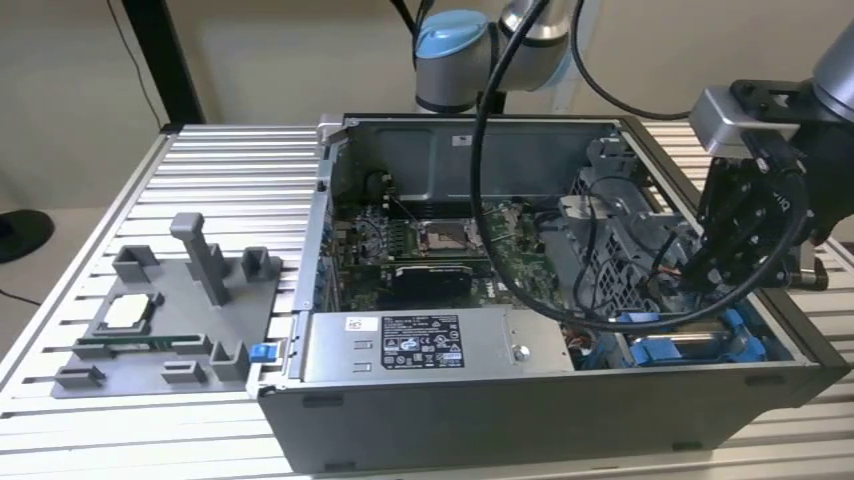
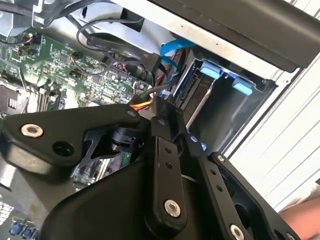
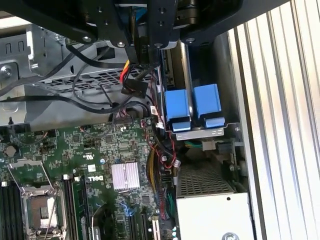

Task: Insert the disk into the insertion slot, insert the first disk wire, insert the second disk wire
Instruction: 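Insert the first disk wire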

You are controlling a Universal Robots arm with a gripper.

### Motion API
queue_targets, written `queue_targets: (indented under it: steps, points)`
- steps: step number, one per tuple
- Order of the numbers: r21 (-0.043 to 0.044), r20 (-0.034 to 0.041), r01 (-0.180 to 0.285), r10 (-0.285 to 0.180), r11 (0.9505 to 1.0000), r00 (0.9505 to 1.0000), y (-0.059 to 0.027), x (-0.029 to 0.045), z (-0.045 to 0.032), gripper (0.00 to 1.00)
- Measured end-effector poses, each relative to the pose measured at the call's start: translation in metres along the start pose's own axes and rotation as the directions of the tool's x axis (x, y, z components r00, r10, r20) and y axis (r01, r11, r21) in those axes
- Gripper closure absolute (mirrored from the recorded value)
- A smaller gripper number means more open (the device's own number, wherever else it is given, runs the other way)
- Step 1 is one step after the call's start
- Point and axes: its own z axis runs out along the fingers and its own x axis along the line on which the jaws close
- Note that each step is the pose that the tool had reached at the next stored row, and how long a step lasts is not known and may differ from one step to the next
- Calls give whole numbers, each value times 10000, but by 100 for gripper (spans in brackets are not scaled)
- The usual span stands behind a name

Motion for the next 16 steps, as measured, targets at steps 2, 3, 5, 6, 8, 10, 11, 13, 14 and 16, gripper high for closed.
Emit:
queue_targets:
  steps: [2, 3, 5, 6, 8, 10, 11, 13, 14, 16]
  points:
    - [-9, -16, 34, -34, 10000, 10000, -19, 7, -1, 100]
    - [-12, -27, 54, -54, 10000, 10000, -29, 9, -1, 100]
    - [-12, -60, 90, -90, 10000, 9999, -41, 7, 4, 100]
    - [-11, -82, 108, -108, 9999, 9999, -45, 8, 8, 100]
    - [-10, -119, 139, -139, 9999, 9998, -49, 10, 25, 100]
    - [-9, -150, 190, -190, 9998, 9997, -51, 12, 46, 100]
    - [-10, -162, 220, -220, 9998, 9996, -53, 13, 56, 100]
    - [-12, -177, 263, -263, 9997, 9995, -57, 13, 70, 100]
    - [-13, -181, 282, -282, 9996, 9994, -59, 14, 76, 100]
    - [-16, -187, 320, -320, 9995, 9993, -73, 14, 84, 100]
